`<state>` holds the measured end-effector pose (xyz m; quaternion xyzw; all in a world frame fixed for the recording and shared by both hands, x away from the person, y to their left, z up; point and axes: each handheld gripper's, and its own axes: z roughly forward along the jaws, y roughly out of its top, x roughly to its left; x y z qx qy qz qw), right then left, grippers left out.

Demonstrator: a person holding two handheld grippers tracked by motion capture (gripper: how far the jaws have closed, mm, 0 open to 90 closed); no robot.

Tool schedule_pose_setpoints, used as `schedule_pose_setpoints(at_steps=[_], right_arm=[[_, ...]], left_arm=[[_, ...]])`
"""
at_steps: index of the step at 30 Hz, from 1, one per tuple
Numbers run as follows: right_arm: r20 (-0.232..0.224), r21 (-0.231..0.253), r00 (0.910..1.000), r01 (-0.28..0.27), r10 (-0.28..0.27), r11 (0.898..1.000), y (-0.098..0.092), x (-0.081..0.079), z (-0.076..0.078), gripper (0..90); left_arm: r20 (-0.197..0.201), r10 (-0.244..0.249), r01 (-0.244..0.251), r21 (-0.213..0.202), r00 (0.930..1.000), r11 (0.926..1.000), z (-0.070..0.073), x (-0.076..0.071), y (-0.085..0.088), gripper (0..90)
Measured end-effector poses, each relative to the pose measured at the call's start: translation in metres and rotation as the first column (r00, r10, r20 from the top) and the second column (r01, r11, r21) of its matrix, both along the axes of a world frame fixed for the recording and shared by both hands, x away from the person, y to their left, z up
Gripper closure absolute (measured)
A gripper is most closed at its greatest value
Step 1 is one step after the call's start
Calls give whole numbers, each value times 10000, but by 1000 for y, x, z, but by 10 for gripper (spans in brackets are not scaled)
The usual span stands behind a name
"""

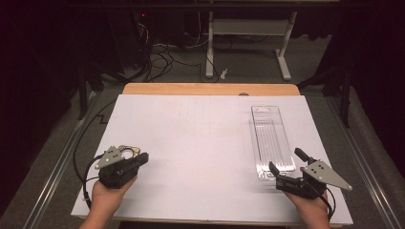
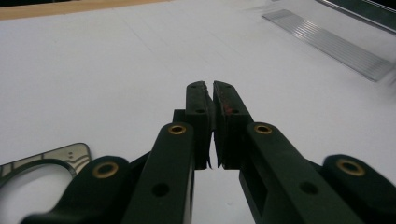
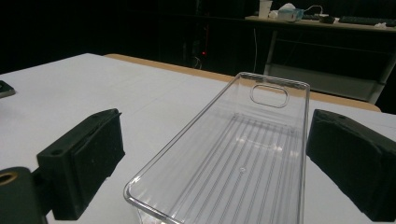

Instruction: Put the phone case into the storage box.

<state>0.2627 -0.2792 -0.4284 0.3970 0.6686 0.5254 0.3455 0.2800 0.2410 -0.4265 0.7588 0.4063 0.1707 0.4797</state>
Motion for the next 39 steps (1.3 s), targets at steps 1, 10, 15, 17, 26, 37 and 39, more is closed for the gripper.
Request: schedule_pose_setpoints(at_steps=[1, 10, 15, 17, 26, 37, 39], right_arm=[[14, -10, 10000, 1, -1, 10000, 0, 0, 0, 45], [32, -4, 10000, 38, -38, 10000, 0, 0, 0, 39], [72, -10, 10000, 35, -35, 10000, -2, 0, 1, 39], [98, -4, 9999, 47, -47, 10000, -2, -1, 1, 38], [131, 12, 9999, 20, -20, 10000, -2, -1, 2, 38], [108, -46, 9999, 63, -63, 10000, -4, 0, 2, 38], [81, -44, 10000, 35, -35, 10000, -3, 0, 2, 38]], left_arm=[[137, -58, 55, 269, 9999, 9996, -2, -2, 2, 815], [91, 381, -386, 730, 9992, 9966, -4, -5, 8, 517], [83, 667, -671, 678, 9977, 9954, -5, -6, 12, 290], [26, 624, -624, 676, 9980, 9958, -5, -5, 12, 211], [-174, 993, -973, 896, 9949, 9912, -5, -2, 14, 2], [-2748, 2628, -1768, 3010, 9249, 9371, -6, 29, 34, 3], [-2867, 2658, -1724, 3127, 9204, 9341, -7, 31, 34, 2]])
